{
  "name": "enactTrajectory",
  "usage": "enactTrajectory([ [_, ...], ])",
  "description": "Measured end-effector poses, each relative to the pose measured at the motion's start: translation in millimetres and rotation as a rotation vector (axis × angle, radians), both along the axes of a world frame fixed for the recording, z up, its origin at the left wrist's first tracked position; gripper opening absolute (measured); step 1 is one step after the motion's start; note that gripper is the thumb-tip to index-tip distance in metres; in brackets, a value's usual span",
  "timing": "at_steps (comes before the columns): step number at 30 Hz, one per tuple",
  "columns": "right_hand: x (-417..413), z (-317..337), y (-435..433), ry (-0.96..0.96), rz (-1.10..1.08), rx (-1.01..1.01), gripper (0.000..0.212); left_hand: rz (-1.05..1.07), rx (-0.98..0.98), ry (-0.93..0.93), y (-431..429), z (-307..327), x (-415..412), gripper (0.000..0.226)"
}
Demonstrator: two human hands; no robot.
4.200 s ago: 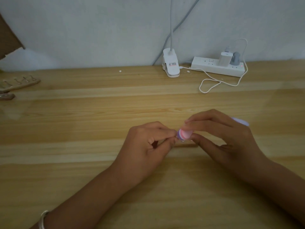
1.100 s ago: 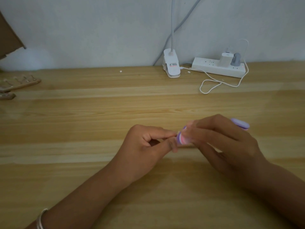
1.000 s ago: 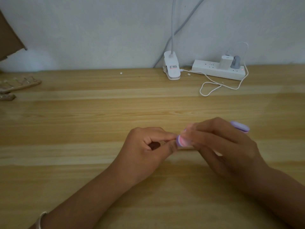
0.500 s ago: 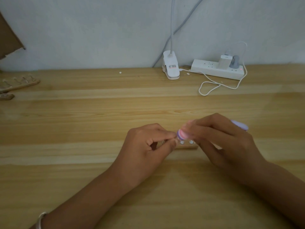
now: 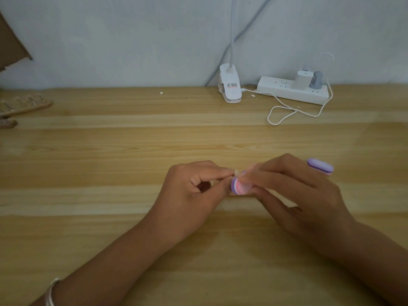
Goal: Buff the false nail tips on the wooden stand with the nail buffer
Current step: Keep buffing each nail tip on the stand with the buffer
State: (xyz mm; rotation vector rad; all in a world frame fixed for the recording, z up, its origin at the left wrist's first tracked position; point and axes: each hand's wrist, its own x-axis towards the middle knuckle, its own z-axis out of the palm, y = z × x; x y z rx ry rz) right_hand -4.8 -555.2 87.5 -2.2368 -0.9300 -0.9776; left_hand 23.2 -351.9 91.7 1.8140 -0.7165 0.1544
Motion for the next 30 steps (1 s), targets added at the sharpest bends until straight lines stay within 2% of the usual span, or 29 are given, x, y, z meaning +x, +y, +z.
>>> enactTrajectory([
  [4, 0.9, 4.2, -3.9, 0.018, -0.062, -0.015, 0.02, 0.007, 0.016, 0.033, -0.8, 0.6, 0.1, 0.01],
  [10, -4.7, 0.5, 1.2, 0.028, -0.021, -0.045, 0.02, -0.016, -0.044, 0.116, -3.0, 1.8, -2.0, 0.012],
  [14, 3.6, 9.2, -17.4, 0.065, -0.121, 0.06, 0.019, -0.067, -0.1, 0.255, -2.7, 2.7, -2.0, 0.011],
  [16, 0.3, 12.0, -13.4, 0.022, -0.085, 0.101, 0.022, -0.106, -0.097, 0.268, -2.2, 2.9, -2.1, 0.012],
  [19, -3.7, 8.3, -3.9, -0.053, 0.006, 0.02, 0.034, -0.175, -0.083, 0.274, -2.4, 3.9, -1.3, 0.016],
  [24, -1.3, 4.4, -6.1, -0.058, -0.026, -0.009, 0.028, -0.299, -0.126, 0.315, -3.2, 7.7, -4.1, 0.017],
  [27, -2.7, 2.6, -5.4, -0.06, 0.014, -0.017, 0.023, -0.326, -0.128, 0.337, -3.6, 9.3, -3.8, 0.018],
  [30, -0.1, 4.8, -10.2, -0.075, -0.048, -0.026, 0.023, -0.338, -0.132, 0.368, -1.6, 11.4, -5.4, 0.018],
])
